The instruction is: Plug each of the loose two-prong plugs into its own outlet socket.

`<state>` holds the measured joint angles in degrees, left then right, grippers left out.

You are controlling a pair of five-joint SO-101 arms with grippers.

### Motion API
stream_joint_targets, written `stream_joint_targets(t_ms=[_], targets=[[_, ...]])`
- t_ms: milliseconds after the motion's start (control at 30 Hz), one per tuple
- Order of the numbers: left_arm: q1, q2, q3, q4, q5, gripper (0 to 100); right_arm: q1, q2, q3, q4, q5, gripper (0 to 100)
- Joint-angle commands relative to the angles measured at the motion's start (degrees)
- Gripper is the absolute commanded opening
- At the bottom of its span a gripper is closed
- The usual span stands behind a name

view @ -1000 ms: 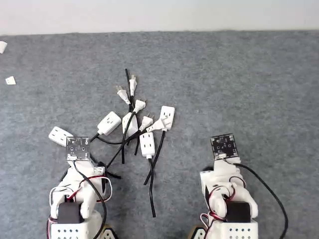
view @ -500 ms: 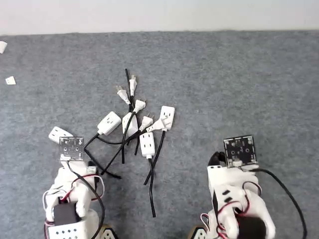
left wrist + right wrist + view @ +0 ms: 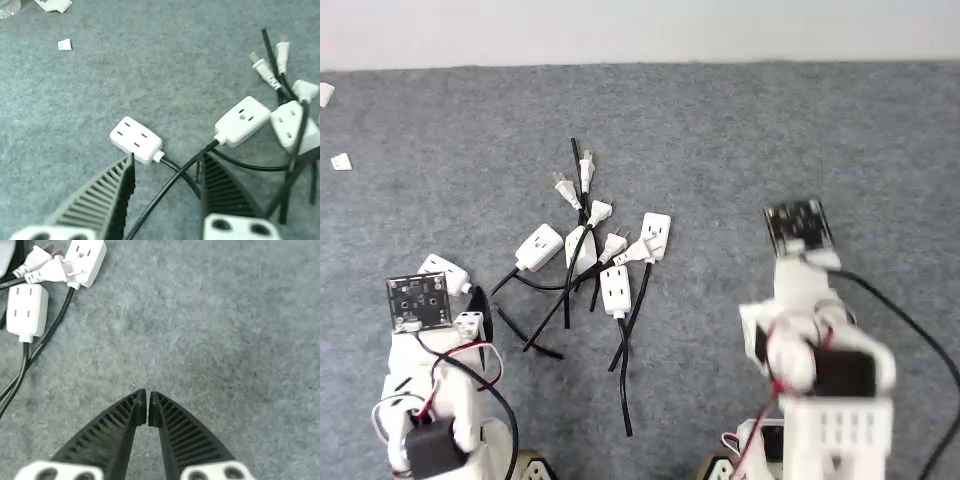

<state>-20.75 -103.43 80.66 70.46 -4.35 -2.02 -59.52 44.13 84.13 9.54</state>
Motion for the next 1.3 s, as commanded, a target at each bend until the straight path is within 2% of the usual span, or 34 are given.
stream_joint_targets(t_ms=[0, 133, 333, 433, 533, 633, 733, 967, 1133, 1267], targets=[[3.3, 2.7, -8.0, 3.3, 1.0, 15, 0.2, 9.4, -0.9, -9.1, 0.3, 2.3], [5.5, 16.3, -14.6, 1.8, 1.8, 14, -2.2, 16.8, 6.2, -23.3, 0.1, 2.3], [5.8, 38.9, -21.7, -0.9, 14.6, 14, -16.4, 21.1, 11.0, -34.6, 0.8, 2.3], [5.5, 44.4, -20.4, -1.9, 20.7, 14, -22.4, 21.4, 10.6, -36.0, 7.9, 2.3], [2.0, 45.7, -16.8, -7.4, 21.8, 14, -27.2, 22.5, 10.0, -39.9, 13.3, 2.8], [-1.9, 46.0, -13.6, -12.6, 21.8, 15, -27.5, 27.5, 6.2, -42.0, 13.5, 9.9], [-2.2, 46.1, -9.5, -16.9, 21.5, 15, -26.6, 36.4, -0.4, -42.4, 14.4, 19.5], [-2.3, 46.1, -5.1, -22.4, 19.3, 15, -26.9, 57.2, -16.6, -41.9, 29.0, 14.3], [-2.4, 46.1, -3.9, -25.0, 19.5, 21, -27.4, 66.9, -25.8, -38.1, 40.0, 14.3], [-2.4, 46.0, -3.5, -25.2, 19.5, 22, -25.8, 73.7, -34.7, -32.6, 43.1, 14.3]])
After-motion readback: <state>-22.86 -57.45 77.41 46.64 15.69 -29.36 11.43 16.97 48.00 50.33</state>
